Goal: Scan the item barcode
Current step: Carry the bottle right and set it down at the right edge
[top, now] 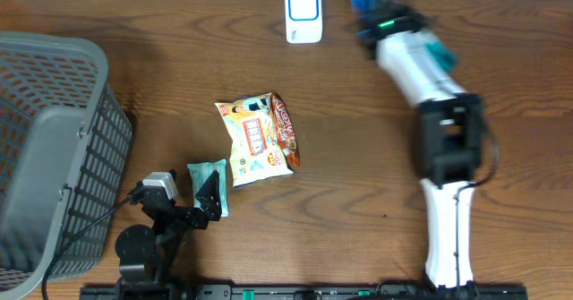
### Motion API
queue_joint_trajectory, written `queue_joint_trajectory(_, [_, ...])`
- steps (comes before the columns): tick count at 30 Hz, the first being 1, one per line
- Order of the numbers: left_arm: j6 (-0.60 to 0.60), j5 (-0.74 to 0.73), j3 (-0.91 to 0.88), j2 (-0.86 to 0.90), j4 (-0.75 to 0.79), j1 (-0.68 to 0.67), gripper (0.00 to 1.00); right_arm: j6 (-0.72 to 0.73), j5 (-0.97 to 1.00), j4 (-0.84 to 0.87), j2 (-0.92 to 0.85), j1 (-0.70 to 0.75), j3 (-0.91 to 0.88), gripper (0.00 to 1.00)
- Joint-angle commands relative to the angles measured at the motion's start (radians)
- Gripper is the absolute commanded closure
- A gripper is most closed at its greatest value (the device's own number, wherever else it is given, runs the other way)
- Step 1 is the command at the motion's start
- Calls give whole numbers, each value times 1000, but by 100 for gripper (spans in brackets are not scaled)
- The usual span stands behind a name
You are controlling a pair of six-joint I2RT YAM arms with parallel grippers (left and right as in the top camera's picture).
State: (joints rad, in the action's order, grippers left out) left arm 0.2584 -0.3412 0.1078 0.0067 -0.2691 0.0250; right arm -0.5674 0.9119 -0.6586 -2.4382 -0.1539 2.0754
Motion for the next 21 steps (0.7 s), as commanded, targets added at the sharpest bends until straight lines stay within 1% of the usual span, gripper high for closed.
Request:
queue_joint_trajectory(1, [-2,-2,-11,-3,-23,-2,2,164,-59,-140,63,192,3,99])
queue_joint_trajectory(4, [-2,-2,-11,-3,-23,-2,2,177,-200,-141,63,368,3,99])
queue_joint_trajectory(8, [-2,-2,-11,-3,-23,-2,2,166,-309,-114,63,554,3,99])
queue_joint_trajectory(9, [-2,-2,-11,-3,-23,-2,2,166,-328,-113,63,574,3,99])
queue_joint_trajectory(10, [-2,-2,-11,-3,-23,-2,2,173,-394,-117,63,617,3,98])
queue_joint_trajectory(13, [-2,-2,-11,-3,-23,-2,2,263,-553,-138,63,686,3,93])
queue_joint_trajectory(14, [-2,-2,-11,-3,-23,-2,2,304,-606,-140,63,707,3,89])
queue_joint_trajectory(15, [-2,-2,-11,-3,-23,-2,2,343,-645,-139,63,725,3,74])
queue_joint_trajectory(16, [-2,-2,-11,-3,-23,-2,2,401,-697,-139,63,747,3,36])
queue_joint_trajectory(17, [-2,-2,-11,-3,-23,-2,2,440,-735,-137,63,762,3,17])
queue_joint_trajectory(18, [-2,-2,-11,-3,-23,-2,2,488,-800,-134,63,782,4,1])
queue_joint_trajectory(21, [-2,-2,-11,-3,-23,-2,2,529,-921,-145,64,793,4,1])
